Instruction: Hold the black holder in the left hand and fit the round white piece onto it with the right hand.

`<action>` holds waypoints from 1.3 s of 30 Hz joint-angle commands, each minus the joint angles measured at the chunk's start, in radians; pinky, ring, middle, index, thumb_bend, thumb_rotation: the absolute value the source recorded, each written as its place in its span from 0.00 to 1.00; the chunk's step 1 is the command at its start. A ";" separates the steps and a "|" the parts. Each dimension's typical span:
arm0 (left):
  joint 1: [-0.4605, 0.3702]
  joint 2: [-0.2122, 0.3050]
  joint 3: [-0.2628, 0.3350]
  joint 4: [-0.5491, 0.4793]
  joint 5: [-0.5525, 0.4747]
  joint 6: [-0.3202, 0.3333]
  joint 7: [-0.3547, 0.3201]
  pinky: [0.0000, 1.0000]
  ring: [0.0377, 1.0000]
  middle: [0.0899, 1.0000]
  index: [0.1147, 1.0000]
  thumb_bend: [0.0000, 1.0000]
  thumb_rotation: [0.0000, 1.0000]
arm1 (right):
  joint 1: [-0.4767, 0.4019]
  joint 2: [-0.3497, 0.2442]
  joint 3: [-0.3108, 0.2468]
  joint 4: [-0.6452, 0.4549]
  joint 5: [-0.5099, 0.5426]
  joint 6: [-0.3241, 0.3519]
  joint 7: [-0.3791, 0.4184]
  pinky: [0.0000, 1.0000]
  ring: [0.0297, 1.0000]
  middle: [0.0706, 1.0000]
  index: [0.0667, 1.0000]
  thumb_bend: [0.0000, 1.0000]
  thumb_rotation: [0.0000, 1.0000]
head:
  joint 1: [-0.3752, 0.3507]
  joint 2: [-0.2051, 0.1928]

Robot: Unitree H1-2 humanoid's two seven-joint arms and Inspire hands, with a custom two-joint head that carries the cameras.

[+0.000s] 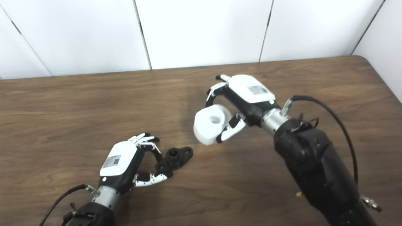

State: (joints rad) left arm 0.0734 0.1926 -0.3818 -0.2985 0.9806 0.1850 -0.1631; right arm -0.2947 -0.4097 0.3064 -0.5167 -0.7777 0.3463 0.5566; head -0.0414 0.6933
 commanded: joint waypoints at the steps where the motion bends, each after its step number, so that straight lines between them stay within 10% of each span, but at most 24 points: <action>1: 0.016 0.010 -0.032 0.046 0.039 0.037 -0.083 0.91 0.91 0.81 0.43 0.51 0.05 | -0.029 0.010 -0.007 -0.045 -0.022 -0.017 -0.004 0.87 0.95 0.78 0.45 0.52 0.13 | 0.001 0.002; 39: -0.003 -0.007 -0.080 0.047 0.050 0.102 -0.093 0.93 0.92 0.82 0.43 0.51 0.05 | -0.053 0.136 0.031 -0.057 -0.023 -0.032 0.055 0.86 0.96 0.79 0.45 0.52 0.13 | 0.052 0.021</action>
State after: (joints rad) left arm 0.0469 0.1796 -0.4277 -0.3010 1.0075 0.2656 -0.1735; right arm -0.3036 -0.2821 0.3436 -0.5509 -0.8000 0.3443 0.6266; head 0.0077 0.7118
